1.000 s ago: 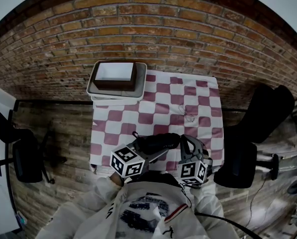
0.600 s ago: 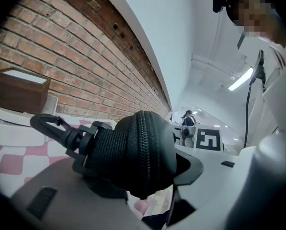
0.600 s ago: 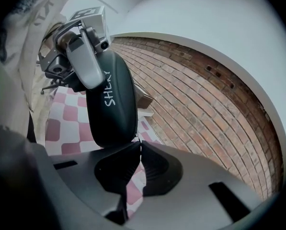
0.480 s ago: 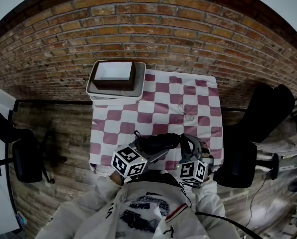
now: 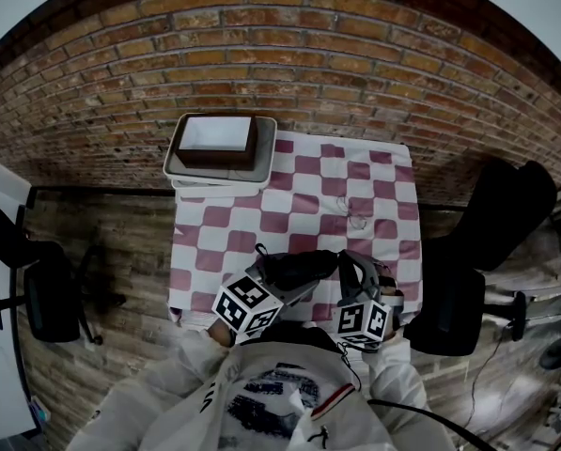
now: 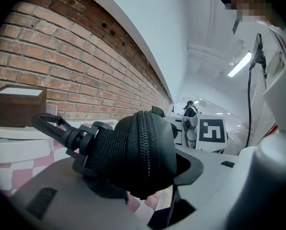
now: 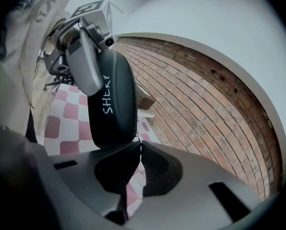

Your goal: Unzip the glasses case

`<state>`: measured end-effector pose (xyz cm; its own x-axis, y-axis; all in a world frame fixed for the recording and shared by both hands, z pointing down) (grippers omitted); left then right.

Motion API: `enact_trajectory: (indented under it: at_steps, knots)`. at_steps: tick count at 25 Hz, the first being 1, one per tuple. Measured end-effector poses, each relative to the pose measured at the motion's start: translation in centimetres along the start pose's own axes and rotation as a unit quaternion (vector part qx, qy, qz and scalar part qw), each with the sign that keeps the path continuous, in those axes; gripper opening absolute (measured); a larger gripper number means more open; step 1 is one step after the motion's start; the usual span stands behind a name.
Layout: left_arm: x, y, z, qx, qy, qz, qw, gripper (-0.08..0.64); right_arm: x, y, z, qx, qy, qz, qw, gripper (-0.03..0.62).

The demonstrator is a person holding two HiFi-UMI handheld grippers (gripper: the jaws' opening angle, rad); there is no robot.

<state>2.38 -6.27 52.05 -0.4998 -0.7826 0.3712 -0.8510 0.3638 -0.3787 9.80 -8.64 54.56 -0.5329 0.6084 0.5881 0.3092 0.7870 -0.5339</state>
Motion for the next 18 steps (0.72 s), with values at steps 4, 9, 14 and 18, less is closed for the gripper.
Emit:
enact_trajectory:
  at_steps: [4, 9, 14, 18]
  knots:
    - [0.1, 0.1, -0.3, 0.009, -0.013, 0.005, 0.9999, 0.241, 0.3, -0.1, 0.4, -0.002, 0.010, 0.002, 1.000, 0.015]
    - [0.2, 0.1, -0.6, 0.022, -0.027, 0.013, 0.9993, 0.241, 0.5, -0.2, 0.9, -0.007, 0.017, 0.003, 1.000, 0.015]
    - [0.4, 0.2, -0.7, 0.030, -0.041, 0.020, 0.9985, 0.241, 0.5, -0.3, 1.8, -0.012, 0.027, 0.007, 1.000, 0.015]
    - [0.5, 0.2, -0.8, 0.033, -0.044, 0.021, 0.9983, 0.241, 0.5, -0.3, 2.1, -0.017, 0.029, 0.005, 0.999, 0.016]
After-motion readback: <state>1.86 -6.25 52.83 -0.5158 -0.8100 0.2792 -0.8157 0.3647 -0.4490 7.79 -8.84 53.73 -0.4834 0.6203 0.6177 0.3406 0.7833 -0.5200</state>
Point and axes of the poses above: the fingertips, and each gripper's own axes: y backward along the fingers, x to its left, z out of its top, the point moved 1 cm from there along y, backward along the fingers, and after that the axes turned 4 degrees about z, right-handed, at the moved point
